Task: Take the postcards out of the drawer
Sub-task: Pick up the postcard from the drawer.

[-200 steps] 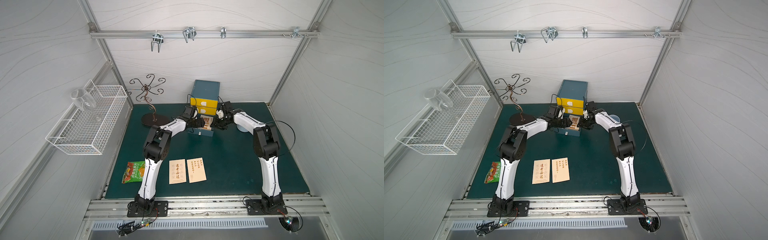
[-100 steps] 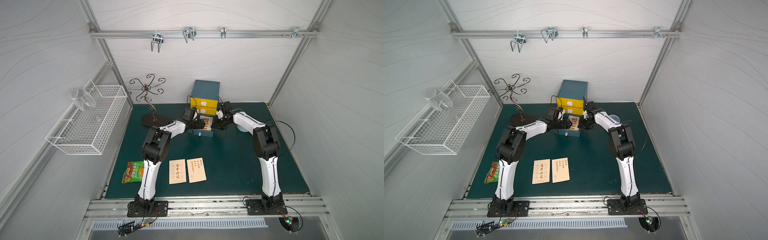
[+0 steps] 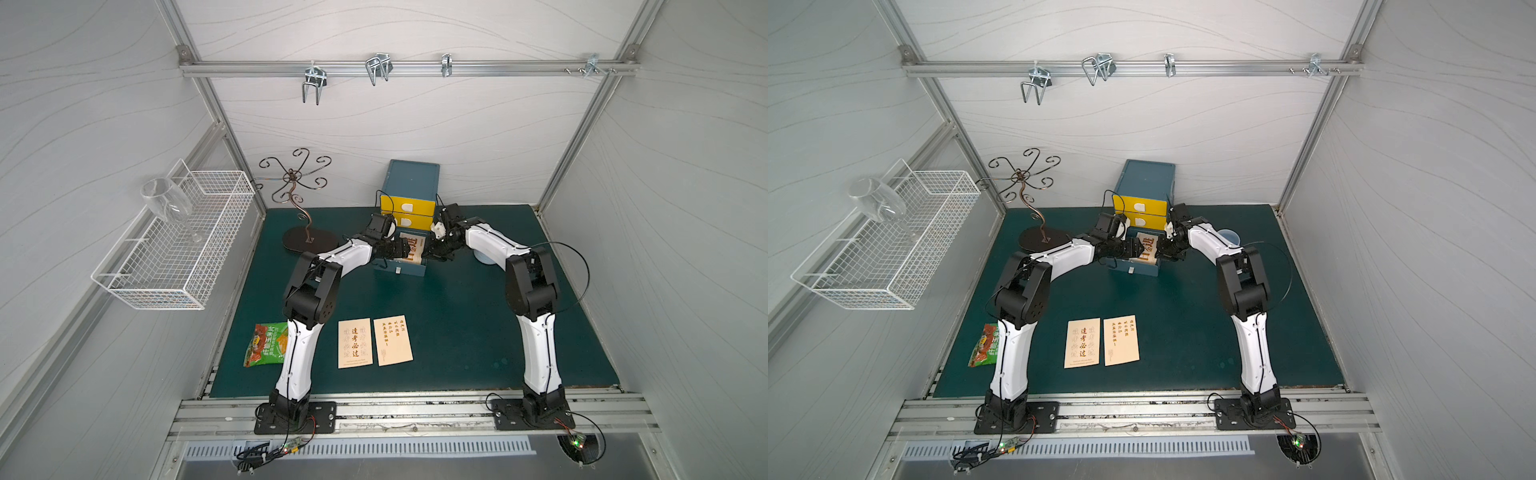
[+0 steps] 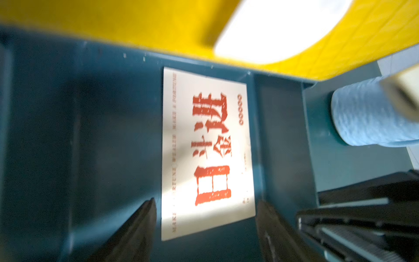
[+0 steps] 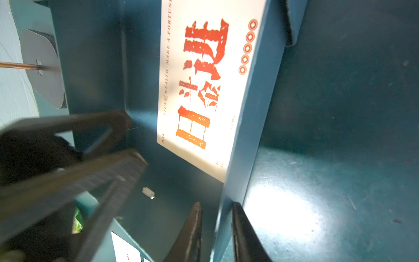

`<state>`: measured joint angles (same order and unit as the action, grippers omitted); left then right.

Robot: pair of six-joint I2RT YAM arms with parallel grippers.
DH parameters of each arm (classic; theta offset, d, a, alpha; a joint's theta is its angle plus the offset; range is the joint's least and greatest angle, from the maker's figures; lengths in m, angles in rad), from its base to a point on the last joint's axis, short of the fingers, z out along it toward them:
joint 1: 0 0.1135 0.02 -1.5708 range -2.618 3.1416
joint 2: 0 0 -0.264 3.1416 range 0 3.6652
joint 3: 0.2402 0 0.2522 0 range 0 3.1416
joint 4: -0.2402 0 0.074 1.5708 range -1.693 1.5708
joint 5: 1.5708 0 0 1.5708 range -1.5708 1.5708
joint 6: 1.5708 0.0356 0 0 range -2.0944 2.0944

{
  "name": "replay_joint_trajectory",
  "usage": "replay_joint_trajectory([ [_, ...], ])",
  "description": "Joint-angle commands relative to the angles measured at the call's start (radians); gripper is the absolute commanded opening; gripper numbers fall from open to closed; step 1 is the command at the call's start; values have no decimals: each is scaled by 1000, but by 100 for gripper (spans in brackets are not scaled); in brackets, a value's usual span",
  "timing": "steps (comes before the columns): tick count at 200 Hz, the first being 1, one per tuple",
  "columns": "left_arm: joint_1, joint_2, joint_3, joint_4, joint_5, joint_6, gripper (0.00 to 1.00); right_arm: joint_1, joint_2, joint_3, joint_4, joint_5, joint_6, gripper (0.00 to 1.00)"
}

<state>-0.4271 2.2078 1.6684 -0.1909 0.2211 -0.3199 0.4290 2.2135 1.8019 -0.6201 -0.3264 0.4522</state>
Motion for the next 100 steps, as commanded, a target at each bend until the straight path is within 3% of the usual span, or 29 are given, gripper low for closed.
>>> replay_joint_trajectory([
  [1, 2, 37, 75, -27, -38, 49, 75, 11, -7, 19, -15, -19, -15, 26],
  [100, 4, 133, 154, -110, -22, 23, 76, 11, 7, 31, -17, -32, -14, 26],
])
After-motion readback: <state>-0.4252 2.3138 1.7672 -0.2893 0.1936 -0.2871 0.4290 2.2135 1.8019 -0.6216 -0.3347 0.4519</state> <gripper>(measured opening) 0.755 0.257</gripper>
